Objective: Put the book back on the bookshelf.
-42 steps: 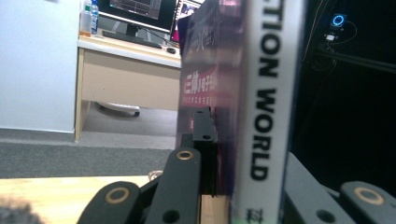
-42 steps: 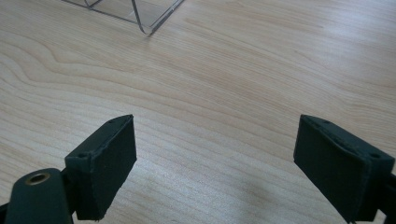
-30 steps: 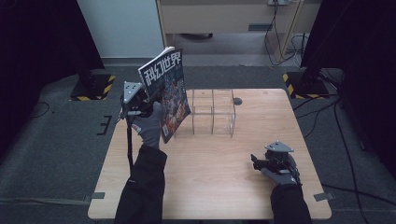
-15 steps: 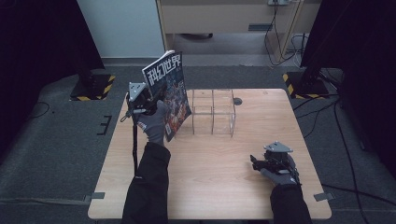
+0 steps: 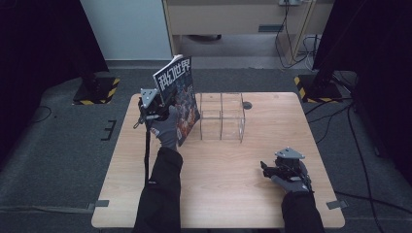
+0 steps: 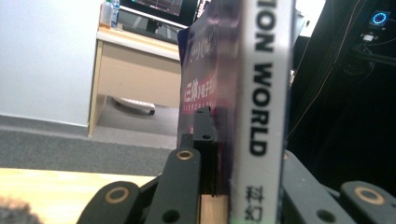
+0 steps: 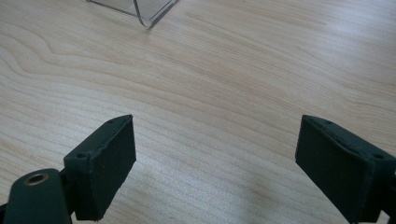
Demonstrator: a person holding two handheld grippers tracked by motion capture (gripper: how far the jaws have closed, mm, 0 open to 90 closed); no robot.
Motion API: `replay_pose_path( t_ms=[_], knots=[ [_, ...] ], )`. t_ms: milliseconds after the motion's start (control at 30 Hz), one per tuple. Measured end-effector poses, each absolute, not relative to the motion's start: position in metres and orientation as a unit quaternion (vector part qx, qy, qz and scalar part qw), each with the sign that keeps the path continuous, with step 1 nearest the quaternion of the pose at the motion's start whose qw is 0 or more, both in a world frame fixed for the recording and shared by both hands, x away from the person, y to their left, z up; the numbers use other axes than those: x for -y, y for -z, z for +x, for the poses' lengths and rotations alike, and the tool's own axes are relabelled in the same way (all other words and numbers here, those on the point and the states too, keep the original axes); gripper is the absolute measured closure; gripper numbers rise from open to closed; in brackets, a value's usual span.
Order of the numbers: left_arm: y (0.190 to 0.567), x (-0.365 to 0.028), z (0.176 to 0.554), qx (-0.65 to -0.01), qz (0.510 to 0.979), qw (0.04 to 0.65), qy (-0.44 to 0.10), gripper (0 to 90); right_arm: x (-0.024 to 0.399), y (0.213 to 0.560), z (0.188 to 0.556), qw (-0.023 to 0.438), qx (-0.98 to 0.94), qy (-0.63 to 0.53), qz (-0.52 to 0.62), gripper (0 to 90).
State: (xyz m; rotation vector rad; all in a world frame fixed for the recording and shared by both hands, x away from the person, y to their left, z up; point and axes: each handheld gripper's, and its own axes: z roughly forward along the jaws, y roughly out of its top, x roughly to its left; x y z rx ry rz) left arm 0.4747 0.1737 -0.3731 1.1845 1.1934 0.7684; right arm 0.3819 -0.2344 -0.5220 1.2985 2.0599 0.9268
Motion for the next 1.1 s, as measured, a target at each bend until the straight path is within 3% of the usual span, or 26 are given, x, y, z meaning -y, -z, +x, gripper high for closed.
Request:
replay_pose_path(
  t_ms=[433,1100],
  knots=[
    [0.387,-0.165,0.484,-0.518,0.518,0.594,-0.333,81.9,0.235,0.523,0.382,0.266,-0.763,-0.344,0.478,12.5],
    [0.395,-0.176,0.488,-0.535,0.479,0.606,-0.342,81.6,0.235,0.524,0.383,0.272,-0.763,-0.341,0.478,12.9]
  ],
)
